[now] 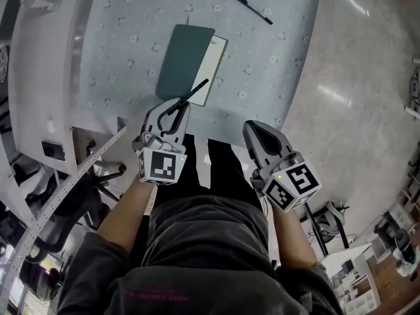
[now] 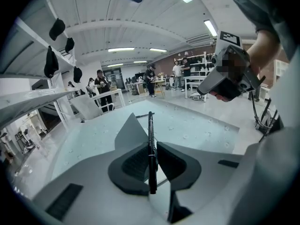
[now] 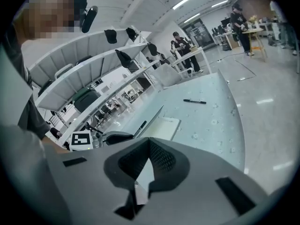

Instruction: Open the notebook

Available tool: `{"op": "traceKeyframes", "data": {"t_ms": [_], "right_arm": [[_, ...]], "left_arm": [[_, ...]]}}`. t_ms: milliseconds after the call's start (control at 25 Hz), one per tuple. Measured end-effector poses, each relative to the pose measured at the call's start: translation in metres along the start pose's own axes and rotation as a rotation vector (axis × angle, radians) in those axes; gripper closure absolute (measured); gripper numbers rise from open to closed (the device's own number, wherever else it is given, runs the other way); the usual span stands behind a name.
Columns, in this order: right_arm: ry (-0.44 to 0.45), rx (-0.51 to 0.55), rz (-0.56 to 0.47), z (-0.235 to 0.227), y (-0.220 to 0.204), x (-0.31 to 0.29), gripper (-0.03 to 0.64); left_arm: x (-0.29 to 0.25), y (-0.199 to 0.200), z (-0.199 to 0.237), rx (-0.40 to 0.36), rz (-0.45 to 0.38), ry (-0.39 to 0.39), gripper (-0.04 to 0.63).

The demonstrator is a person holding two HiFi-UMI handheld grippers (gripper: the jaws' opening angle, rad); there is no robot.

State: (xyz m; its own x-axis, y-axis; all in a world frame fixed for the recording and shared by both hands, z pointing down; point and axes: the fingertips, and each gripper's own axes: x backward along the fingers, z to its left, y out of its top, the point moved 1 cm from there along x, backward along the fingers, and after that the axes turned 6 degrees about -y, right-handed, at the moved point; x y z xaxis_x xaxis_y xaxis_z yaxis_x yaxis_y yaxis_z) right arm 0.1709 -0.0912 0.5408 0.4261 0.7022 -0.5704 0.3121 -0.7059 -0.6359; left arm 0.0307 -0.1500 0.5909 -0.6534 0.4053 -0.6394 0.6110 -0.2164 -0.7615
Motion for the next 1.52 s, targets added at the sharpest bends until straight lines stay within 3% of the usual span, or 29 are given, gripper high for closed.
{"op": "traceKeyframes", "data": {"t_ms": [240, 440, 840, 1160, 1360, 1520], "right_arm": [[0.03, 0.045, 0.015, 0.028, 0.012, -0.017, 0.614], [0.053, 0.077, 0.032, 0.056, 0.018, -0.036, 0.614], [0.073, 0.106, 0.078, 0.095, 0.022, -0.078, 0.614], [0.08, 0.112, 0.125, 0.114, 0.025, -0.117, 0.614], [0.083, 0.1, 0.161, 0.119, 0.023, -0.138, 0.614], [0.086, 0.089, 0.177, 0.124, 0.023, -0.153, 0.614]], "left_arm": [[0.027, -0.001, 0.032, 0.069, -0.042, 0.058, 0.541], [0.048, -0.012, 0.068, 0.169, -0.1, 0.114, 0.545], [0.067, -0.056, 0.135, 0.335, -0.11, 0.17, 0.546], [0.058, -0.111, 0.176, 0.477, -0.061, 0.174, 0.535], [0.044, -0.141, 0.191, 0.608, -0.034, 0.121, 0.523], [0.038, -0.159, 0.201, 0.66, -0.011, 0.088, 0.511]]}}
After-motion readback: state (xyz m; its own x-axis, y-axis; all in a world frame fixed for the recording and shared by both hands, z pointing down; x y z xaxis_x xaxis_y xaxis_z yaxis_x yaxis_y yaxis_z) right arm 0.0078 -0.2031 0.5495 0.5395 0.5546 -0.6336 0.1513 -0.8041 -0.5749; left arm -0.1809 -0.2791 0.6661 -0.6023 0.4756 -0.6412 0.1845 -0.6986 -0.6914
